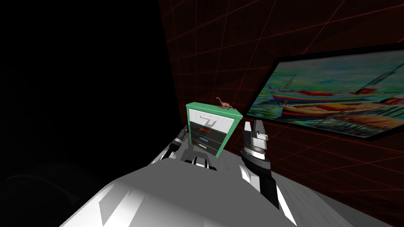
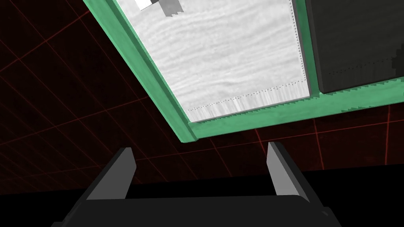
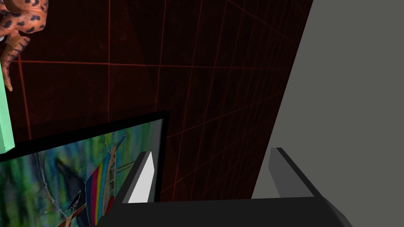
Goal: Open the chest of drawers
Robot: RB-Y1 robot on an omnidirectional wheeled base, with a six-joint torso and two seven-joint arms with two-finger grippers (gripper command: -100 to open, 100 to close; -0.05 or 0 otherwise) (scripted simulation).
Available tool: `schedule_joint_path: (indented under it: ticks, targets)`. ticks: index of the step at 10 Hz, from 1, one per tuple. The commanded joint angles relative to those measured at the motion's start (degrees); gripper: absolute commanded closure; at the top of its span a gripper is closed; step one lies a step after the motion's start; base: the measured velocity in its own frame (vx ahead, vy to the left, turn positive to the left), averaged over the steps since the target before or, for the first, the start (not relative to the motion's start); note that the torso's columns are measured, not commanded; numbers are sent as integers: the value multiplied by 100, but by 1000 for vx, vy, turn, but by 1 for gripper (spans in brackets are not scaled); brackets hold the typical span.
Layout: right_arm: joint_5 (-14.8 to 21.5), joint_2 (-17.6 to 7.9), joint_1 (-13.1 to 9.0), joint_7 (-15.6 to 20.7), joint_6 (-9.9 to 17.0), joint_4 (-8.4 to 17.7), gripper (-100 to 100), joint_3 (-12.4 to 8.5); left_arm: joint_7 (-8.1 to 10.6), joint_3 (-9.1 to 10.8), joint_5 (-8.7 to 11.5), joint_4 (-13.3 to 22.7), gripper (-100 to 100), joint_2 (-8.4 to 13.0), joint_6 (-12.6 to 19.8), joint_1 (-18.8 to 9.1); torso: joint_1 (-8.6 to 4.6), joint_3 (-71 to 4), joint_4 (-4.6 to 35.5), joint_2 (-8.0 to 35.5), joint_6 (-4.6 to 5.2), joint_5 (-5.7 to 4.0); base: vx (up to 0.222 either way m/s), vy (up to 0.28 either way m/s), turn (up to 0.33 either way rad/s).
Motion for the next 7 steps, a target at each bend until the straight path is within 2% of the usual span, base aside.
schedule_joint_path:
  ticks: [1, 7]
  targets:
    - [0, 0, 0, 0, 0, 0, 0, 0, -21, -20, -9, 352, -100, -21, -3, -111, 2, -1, 0, -1, 0, 0, 64, -38, -31]
    - [0, 0, 0, 0, 0, 0, 0, 0, -61, -68, -27, 1208, -100, -102, -7, -341, 5, 0, 0, 1, 0, 1, 63, -37, -36]
